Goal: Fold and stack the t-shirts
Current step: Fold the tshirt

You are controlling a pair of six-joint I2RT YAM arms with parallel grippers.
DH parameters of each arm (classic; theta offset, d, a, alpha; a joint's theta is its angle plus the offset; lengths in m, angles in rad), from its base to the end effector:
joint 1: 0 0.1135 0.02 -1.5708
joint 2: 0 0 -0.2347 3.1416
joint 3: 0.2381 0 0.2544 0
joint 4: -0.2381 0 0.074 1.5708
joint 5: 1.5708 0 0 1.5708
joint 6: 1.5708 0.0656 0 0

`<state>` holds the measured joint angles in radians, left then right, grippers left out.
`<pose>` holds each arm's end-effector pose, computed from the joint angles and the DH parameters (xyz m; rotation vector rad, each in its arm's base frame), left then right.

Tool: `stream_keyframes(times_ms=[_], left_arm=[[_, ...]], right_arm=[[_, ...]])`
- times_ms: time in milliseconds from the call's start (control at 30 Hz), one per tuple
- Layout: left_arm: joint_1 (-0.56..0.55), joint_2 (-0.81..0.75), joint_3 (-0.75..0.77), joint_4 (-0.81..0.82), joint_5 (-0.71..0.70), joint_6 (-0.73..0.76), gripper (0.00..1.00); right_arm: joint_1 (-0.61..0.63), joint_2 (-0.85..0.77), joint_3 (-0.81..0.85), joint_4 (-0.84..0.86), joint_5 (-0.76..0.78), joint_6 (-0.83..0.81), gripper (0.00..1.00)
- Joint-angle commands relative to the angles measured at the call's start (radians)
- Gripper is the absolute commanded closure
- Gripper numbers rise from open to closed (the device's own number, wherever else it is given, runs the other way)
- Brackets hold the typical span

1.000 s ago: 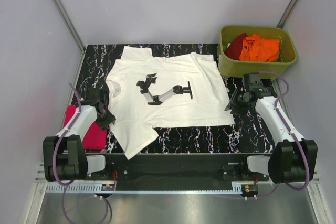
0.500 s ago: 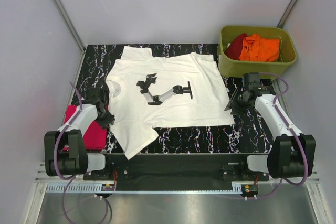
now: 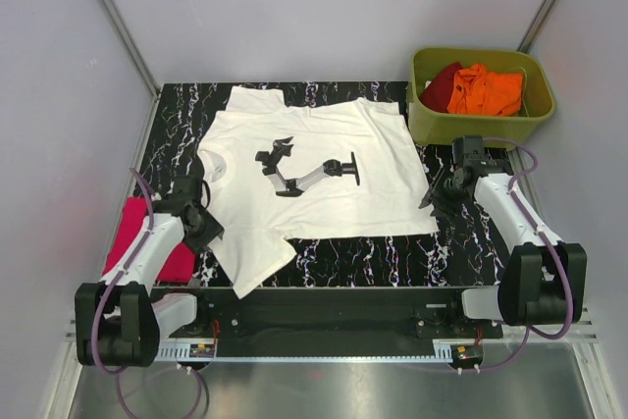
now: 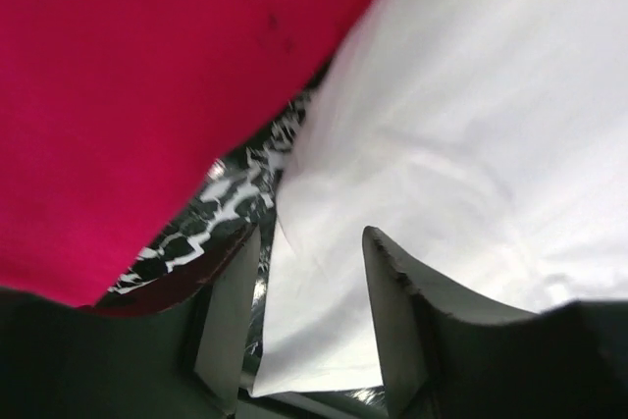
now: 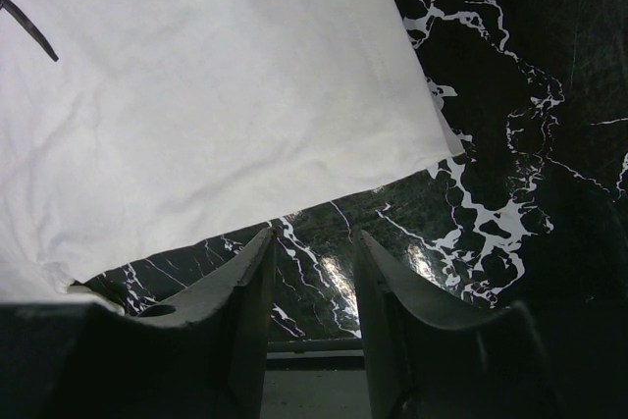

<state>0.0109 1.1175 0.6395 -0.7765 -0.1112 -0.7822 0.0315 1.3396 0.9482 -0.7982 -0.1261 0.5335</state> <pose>0.2075 0.0095 0.1318 -1.1072 2.5797 -0.0236 0.2690 0.0167 0.1740 0.6608 2.7139 0.3196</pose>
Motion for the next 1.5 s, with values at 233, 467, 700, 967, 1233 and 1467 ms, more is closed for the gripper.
stream_keyframes(times_ms=[233,467,700,967,1233,1467], left_arm=[[-0.123,-0.051,-0.1,-0.047,0.002,-0.193,0.58],[-0.123,0.027,-0.109,-0.029,-0.058,-0.207,0.56],[-0.123,0.068,-0.097,-0.003,-0.08,-0.196,0.63],[-0.123,0.103,-0.083,0.028,-0.088,-0.155,0.87],[-0.123,0.056,-0.058,0.01,-0.061,-0.121,1.0],[-0.127,0.005,-0.005,-0.049,-0.058,-0.097,1.0]], right_arm=[[-0.004,0.024,0.038,-0.036,-0.004,0.02,0.57],[-0.005,0.023,0.035,-0.042,0.006,0.008,0.58],[-0.005,0.024,0.034,-0.058,0.054,0.014,0.58],[-0.013,0.087,0.052,-0.088,0.103,0.043,0.44],[-0.08,0.147,0.031,-0.045,0.06,0.051,0.56],[-0.139,0.182,-0.026,0.019,0.023,0.057,0.58]])
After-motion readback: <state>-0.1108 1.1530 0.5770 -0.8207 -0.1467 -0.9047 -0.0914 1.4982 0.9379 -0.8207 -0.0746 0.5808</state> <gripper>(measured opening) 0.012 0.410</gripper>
